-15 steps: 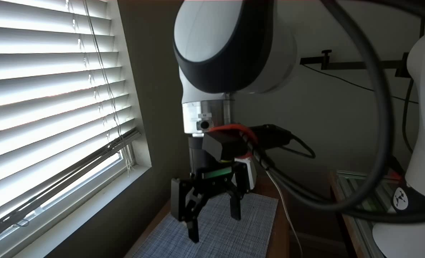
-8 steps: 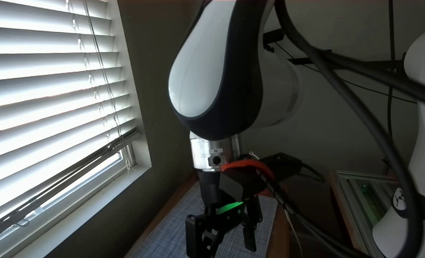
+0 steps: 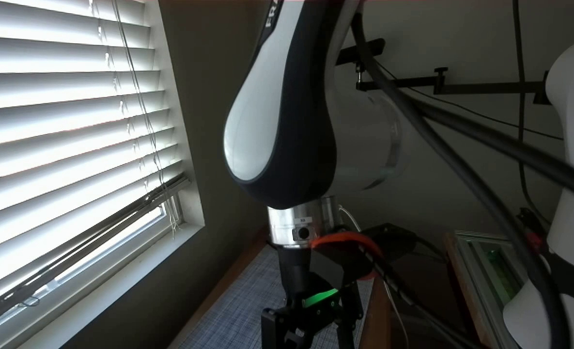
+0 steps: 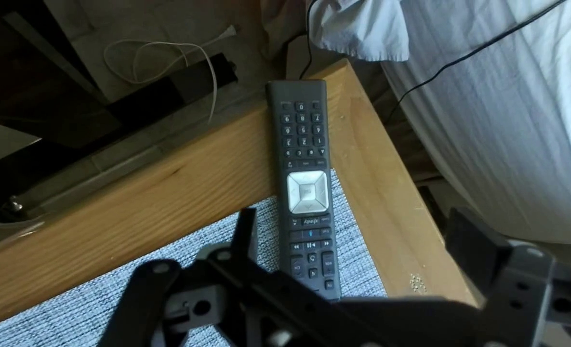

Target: Move the remote control backwards.

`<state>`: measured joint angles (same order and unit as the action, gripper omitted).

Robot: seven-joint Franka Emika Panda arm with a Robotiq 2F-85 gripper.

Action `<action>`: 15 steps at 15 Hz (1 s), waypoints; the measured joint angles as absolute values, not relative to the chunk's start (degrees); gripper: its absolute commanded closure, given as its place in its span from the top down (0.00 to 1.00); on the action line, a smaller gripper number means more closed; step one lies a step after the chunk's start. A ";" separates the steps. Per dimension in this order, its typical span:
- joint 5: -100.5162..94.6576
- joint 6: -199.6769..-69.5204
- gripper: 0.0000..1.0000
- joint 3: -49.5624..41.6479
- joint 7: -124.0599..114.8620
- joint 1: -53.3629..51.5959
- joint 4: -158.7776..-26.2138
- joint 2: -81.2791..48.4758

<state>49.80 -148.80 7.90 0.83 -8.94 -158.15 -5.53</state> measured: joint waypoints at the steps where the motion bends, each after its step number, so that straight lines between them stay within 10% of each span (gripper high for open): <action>1: 51.28 -148.81 1.00 7.99 2.51 -8.93 -158.14 -6.49; 15: 59.92 -154.93 1.00 12.24 4.02 -9.92 -154.98 -18.35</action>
<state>59.92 -154.93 12.24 4.02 -9.92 -154.98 -18.35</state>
